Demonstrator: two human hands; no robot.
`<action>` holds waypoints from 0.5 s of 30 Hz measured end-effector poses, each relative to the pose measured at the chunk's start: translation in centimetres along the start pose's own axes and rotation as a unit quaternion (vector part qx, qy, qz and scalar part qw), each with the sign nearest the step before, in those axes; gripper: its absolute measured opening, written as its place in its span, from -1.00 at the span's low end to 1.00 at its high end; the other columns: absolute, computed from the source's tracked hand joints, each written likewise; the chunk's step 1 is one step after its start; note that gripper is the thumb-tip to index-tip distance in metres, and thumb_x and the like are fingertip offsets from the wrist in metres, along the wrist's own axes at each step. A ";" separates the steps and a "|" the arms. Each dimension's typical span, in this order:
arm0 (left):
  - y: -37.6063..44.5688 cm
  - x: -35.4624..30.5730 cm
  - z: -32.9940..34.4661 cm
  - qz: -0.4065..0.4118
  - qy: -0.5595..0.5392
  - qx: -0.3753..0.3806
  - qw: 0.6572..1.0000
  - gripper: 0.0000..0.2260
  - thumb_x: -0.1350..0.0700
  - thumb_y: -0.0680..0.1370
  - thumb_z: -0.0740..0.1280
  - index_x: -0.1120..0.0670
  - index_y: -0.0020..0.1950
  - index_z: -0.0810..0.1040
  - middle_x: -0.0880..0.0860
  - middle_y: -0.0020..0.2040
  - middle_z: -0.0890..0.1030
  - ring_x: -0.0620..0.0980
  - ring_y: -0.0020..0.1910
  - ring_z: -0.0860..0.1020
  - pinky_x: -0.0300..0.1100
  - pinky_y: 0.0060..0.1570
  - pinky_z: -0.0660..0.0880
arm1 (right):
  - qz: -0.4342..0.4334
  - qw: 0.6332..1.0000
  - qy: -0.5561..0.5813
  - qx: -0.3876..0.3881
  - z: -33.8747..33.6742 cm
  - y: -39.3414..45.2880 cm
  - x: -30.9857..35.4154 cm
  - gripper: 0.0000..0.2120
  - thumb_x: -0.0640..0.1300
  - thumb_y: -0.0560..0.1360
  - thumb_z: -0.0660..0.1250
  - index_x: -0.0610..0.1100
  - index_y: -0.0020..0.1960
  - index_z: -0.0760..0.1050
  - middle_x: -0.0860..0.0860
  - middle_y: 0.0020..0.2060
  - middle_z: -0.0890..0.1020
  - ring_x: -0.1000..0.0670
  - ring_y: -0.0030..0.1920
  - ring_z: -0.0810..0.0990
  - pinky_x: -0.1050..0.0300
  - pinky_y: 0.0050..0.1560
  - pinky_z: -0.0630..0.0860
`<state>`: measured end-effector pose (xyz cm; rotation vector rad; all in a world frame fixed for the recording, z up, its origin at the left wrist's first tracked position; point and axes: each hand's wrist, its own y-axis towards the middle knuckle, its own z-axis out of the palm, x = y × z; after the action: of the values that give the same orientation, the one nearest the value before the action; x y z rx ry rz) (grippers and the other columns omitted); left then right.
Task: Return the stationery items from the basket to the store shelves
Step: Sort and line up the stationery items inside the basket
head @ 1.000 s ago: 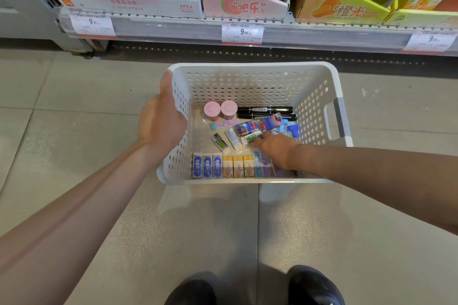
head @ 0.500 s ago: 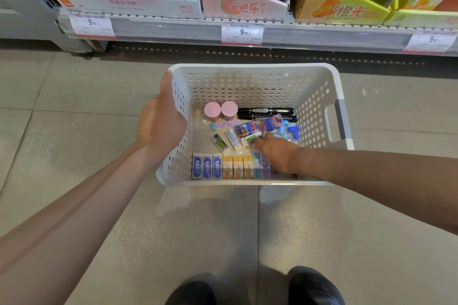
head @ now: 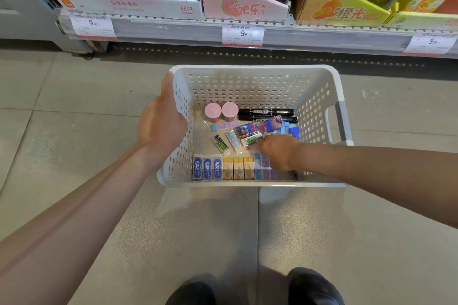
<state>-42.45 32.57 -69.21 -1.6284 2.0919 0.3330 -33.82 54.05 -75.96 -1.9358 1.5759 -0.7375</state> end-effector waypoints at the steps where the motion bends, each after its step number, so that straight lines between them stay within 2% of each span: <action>1: 0.0 0.0 0.0 -0.001 0.001 0.001 1.000 -0.40 0.33 0.52 0.19 0.09 0.50 0.04 0.10 -0.17 0.47 -0.07 -0.41 0.41 -0.24 -0.53 0.25 | 0.005 1.000 -0.012 -0.025 -0.4 0.1 0.2 -0.65 -0.28 0.50 0.23 -0.14 0.28 0.39 -0.11 0.11 0.52 -0.10 0.06 0.56 0.11 -0.16 0.50; 3: 0.0 0.0 -0.1 -0.001 0.006 0.001 1.000 -0.41 0.33 0.52 0.18 0.10 0.50 0.04 0.10 -0.16 0.45 -0.04 -0.38 0.41 -0.23 -0.52 0.24 | 0.005 0.994 -0.014 -0.110 -1.4 0.7 0.9 -0.77 -0.23 0.52 0.18 -0.17 0.15 0.46 -0.10 -0.01 0.59 -0.10 -0.04 0.58 0.13 -0.26 0.41; 6: -0.1 -0.4 -0.2 -0.009 0.010 0.005 1.000 -0.40 0.33 0.52 0.18 0.09 0.50 0.03 0.10 -0.12 0.43 0.02 -0.30 0.43 -0.25 -0.51 0.21 | 0.004 0.985 0.007 -0.171 -2.7 2.3 2.3 -0.74 -0.19 0.55 0.11 -0.15 0.18 0.46 -0.12 -0.07 0.61 -0.14 -0.15 0.55 0.16 -0.35 0.32; 9: -0.1 -0.4 -0.2 -0.019 0.007 0.008 1.000 -0.39 0.32 0.52 0.19 0.07 0.50 0.02 0.14 -0.07 0.45 0.04 -0.24 0.44 -0.25 -0.49 0.22 | -0.006 0.983 -0.036 -0.178 -3.5 3.8 3.8 -0.71 -0.22 0.56 0.11 -0.14 0.24 0.44 -0.11 -0.05 0.62 -0.14 -0.16 0.54 0.12 -0.33 0.31; 12: 0.0 -0.3 -0.1 -0.018 0.001 0.009 1.000 -0.39 0.31 0.52 0.19 0.06 0.50 0.03 0.20 0.00 0.52 0.08 -0.21 0.47 -0.19 -0.44 0.30 | -0.021 0.981 -0.069 -0.178 -3.8 5.1 4.7 -0.75 -0.29 0.55 0.14 -0.19 0.19 0.45 -0.10 -0.02 0.62 -0.12 -0.13 0.57 0.11 -0.28 0.31; 15: 0.0 -0.6 -0.3 -0.030 0.004 0.011 0.999 -0.39 0.31 0.53 0.19 0.07 0.51 0.02 0.23 0.01 0.53 0.06 -0.20 0.44 -0.22 -0.42 0.25 | -0.033 0.977 -0.119 -0.171 -3.7 6.0 5.1 -0.76 -0.34 0.53 0.18 -0.22 0.16 0.45 -0.08 -0.01 0.63 -0.12 -0.06 0.62 0.11 -0.27 0.38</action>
<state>-42.44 32.88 -68.65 -1.6780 2.0394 0.2826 -39.69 47.75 -77.18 -2.2343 1.5723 -0.2545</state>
